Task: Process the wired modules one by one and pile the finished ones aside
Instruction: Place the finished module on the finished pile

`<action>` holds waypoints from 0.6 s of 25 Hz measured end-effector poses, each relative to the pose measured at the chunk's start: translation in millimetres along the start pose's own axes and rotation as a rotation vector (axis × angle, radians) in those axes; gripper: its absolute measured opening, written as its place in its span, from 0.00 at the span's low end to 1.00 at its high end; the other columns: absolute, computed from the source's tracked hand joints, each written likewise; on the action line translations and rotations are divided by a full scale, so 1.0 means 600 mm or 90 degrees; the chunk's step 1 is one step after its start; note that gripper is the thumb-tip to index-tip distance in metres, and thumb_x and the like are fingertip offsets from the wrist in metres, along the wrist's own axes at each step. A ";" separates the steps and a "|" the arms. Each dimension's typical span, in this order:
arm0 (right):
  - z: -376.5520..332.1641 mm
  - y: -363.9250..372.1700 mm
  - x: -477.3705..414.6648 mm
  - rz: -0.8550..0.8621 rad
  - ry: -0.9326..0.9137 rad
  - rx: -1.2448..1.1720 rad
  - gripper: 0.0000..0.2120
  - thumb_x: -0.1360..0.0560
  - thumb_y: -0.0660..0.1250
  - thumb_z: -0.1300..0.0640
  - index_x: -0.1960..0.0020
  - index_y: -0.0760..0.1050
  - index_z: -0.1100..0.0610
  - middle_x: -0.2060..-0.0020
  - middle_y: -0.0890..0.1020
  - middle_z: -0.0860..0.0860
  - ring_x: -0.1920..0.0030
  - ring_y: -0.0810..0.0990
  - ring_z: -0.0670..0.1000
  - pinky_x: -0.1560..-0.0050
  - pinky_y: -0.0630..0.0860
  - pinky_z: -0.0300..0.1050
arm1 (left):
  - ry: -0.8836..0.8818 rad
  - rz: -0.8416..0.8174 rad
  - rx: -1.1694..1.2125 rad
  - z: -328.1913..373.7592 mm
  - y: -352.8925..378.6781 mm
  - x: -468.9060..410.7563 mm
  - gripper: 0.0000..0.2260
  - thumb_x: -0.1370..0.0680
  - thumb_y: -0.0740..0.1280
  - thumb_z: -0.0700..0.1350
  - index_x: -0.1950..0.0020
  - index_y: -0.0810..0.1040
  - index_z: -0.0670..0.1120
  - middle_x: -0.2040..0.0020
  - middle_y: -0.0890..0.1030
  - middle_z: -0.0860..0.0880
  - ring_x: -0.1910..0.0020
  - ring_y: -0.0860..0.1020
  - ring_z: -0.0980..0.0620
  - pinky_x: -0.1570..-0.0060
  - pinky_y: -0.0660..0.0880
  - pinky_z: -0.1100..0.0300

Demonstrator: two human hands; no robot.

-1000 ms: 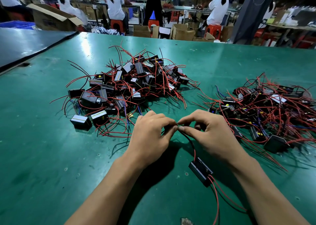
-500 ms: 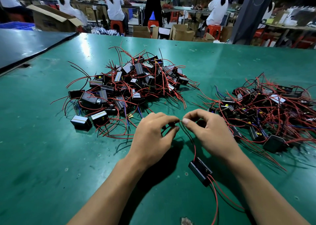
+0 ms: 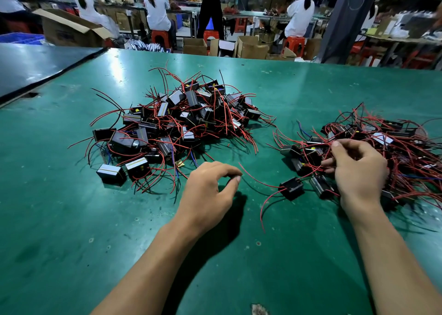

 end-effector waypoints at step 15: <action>-0.040 0.180 0.143 -0.328 -0.380 0.568 0.17 0.19 0.63 0.50 0.32 0.77 0.50 0.34 0.76 0.48 0.40 0.79 0.55 0.43 0.71 0.50 | -0.052 -0.050 -0.001 -0.017 0.015 0.004 0.04 0.24 0.71 0.42 0.53 0.85 0.47 0.57 0.85 0.54 0.58 0.79 0.59 0.52 0.76 0.62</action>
Point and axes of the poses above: each hand's wrist, its own x-axis away from the middle knuckle, its own y-axis out of the palm, z = x × y, the point moved 9 cm from there along -x, towards the middle knuckle
